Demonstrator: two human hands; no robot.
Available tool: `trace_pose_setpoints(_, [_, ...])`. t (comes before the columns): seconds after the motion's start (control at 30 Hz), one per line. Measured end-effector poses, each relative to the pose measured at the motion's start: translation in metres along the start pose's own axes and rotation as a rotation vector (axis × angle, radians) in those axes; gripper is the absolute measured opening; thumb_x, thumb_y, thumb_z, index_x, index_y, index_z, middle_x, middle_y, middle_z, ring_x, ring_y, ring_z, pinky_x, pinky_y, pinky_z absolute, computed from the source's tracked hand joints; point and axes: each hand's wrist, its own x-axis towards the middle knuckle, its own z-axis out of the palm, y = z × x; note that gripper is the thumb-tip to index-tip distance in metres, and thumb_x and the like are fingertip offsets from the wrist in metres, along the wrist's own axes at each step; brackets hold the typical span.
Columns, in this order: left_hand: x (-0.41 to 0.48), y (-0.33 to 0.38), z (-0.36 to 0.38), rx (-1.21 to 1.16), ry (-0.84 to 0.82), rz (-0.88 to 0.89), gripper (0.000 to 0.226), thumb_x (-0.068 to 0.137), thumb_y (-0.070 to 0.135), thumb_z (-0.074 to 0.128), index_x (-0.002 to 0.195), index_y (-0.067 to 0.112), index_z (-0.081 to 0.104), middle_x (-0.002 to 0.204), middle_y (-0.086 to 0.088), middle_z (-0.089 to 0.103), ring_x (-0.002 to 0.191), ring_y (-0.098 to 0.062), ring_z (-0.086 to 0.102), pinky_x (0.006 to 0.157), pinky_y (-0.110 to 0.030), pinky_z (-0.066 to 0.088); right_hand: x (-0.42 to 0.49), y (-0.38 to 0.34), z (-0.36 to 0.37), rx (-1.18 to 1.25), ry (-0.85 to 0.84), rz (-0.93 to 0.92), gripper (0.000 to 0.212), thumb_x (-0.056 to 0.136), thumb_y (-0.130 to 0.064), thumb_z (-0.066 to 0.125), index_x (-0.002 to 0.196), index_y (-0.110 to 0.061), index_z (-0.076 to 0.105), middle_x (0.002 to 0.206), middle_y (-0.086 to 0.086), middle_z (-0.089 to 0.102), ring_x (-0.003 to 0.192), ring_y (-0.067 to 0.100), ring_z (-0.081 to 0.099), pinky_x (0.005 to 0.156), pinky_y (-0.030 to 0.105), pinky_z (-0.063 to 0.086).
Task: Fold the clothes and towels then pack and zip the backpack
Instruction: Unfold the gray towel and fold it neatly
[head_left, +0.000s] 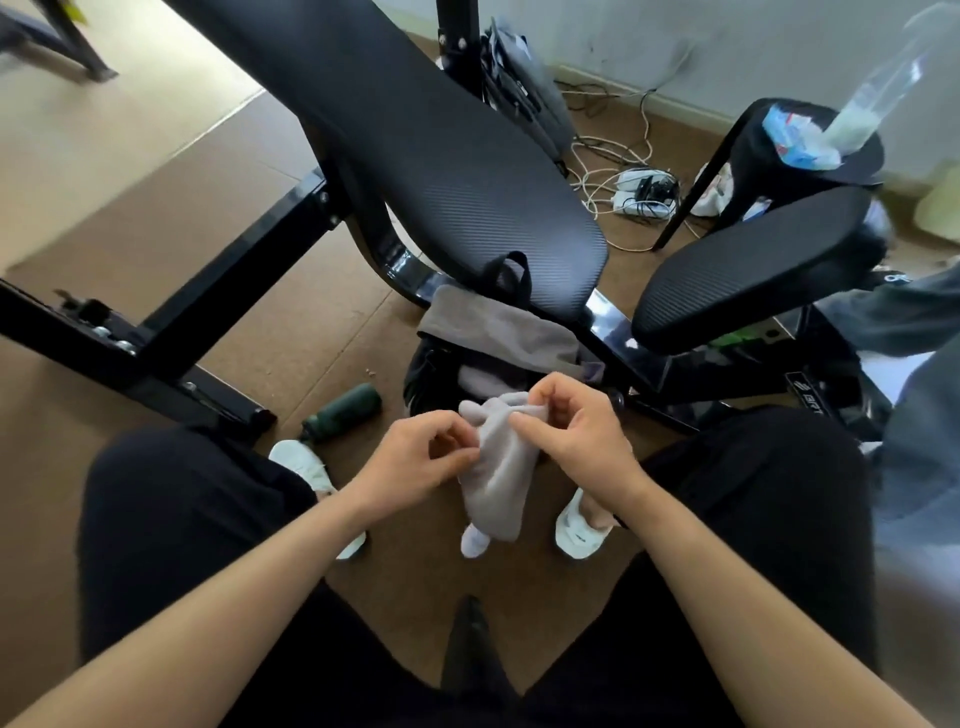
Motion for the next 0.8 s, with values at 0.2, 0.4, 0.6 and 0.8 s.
trace_pose_setpoints(0.2, [-0.02,-0.01,-0.007,-0.105,0.122,-0.187,0.023,0.085,-0.002,0.074,0.096,0.018,0.077,0.092,0.004,0.076,0.09,-0.014,0.073,0.085,-0.045,0.061,-0.012,0.013,0.016,0.127,-0.057,0.134,0.016,0.093,-0.014,0.073,0.087,-0.006,0.06,0.068,-0.003,0.058,0.059,0.008,0.052,0.053,0.024,0.045])
trace_pose_setpoints(0.4, [-0.029,-0.029,-0.01,0.431,0.136,0.121,0.037,0.073,-0.008,0.076,0.1,0.017,0.081,0.093,0.002,0.074,0.085,-0.02,0.07,0.075,-0.041,0.06,-0.012,0.019,0.022,0.207,-0.091,0.225,0.015,0.094,-0.017,0.072,0.091,-0.004,0.064,0.07,0.004,0.058,0.059,0.022,0.048,0.052,0.03,0.043])
trace_pose_setpoints(0.6, [-0.027,-0.023,-0.012,0.345,0.147,0.074,0.024,0.083,0.003,0.072,0.092,0.024,0.074,0.088,0.013,0.066,0.09,-0.011,0.052,0.076,-0.028,0.045,-0.007,0.036,0.022,0.162,-0.016,0.281,0.016,0.095,-0.014,0.071,0.094,-0.001,0.063,0.075,0.009,0.057,0.054,0.011,0.05,0.05,0.022,0.044])
trace_pose_setpoints(0.8, [-0.026,0.003,-0.017,-0.165,0.136,-0.045,0.009,0.098,0.009,0.057,0.1,0.014,0.063,0.089,0.002,0.065,0.082,-0.011,0.062,0.072,-0.028,0.052,-0.002,0.052,0.022,0.087,0.01,0.302,0.016,0.095,-0.015,0.07,0.107,-0.005,0.067,0.08,0.008,0.064,0.068,0.015,0.061,0.058,0.023,0.051])
